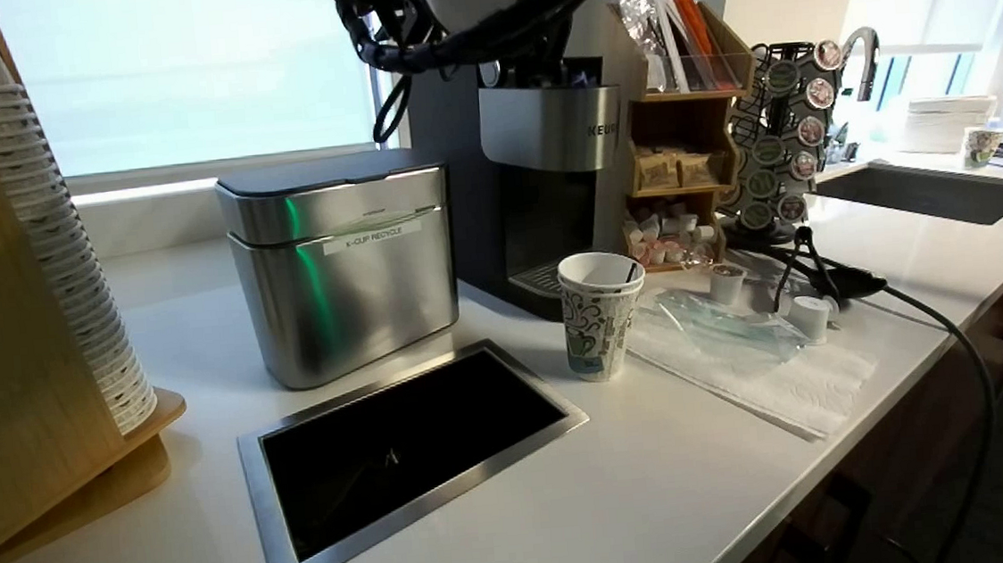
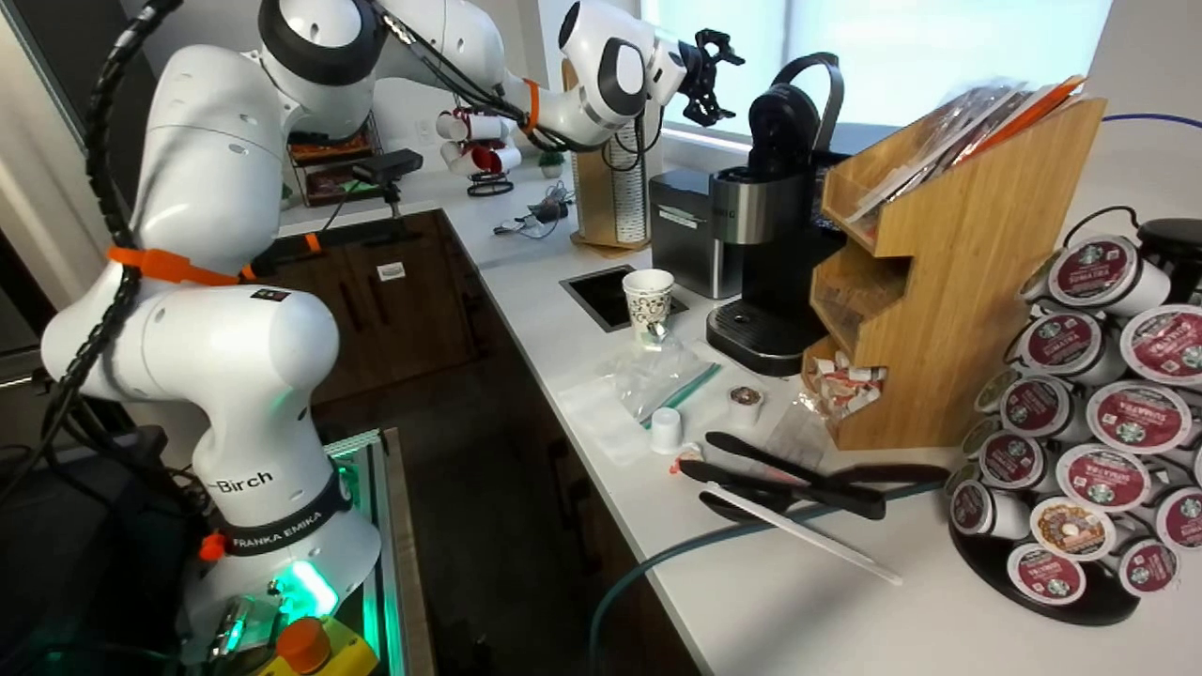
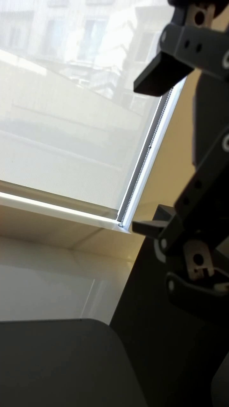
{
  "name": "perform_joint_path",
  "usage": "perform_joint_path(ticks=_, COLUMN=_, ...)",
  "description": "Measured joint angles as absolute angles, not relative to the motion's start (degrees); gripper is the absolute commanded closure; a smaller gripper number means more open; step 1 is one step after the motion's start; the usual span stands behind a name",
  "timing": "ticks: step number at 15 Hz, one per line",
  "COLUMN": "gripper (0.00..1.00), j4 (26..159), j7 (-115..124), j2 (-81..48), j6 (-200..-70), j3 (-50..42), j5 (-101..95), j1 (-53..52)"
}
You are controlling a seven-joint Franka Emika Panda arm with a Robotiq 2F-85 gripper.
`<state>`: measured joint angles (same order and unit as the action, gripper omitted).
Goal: Open the lid of the silver bin
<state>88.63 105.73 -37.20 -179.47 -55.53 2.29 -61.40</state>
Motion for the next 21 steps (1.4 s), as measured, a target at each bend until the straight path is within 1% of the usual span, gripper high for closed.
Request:
perform_joint_path(ticks=2, gripper=0.0, j4=89.55, j7=104.63, j2=-36.14, j6=-178.08, j3=-54.1, j5=2.26, j1=-61.8)
perform_joint_path(ticks=4, gripper=0.0, j4=91.72, j7=102.72, j2=-33.99, j6=-177.27, j3=-49.85, j5=2.26, j1=-61.87)
perform_joint_path(ticks=8, gripper=0.0, j4=99.31, j7=102.01, j2=-29.96, j6=-176.64, j3=-43.98, j5=2.29, j1=-64.63)
perform_joint_path(ticks=13, gripper=0.0, j4=107.37, j7=105.49, j2=-27.4, j6=-174.57, j3=-45.49, j5=2.81, j1=-68.07)
perform_joint_path(ticks=17, gripper=0.0, j4=105.87, j7=105.43, j2=-28.11, j6=-174.57, j3=-45.31, j5=2.81, j1=-67.05)
perform_joint_path(ticks=21, gripper=0.0, j4=101.88, j7=105.43, j2=-30.68, j6=-174.48, j3=-43.58, j5=2.81, j1=-63.68)
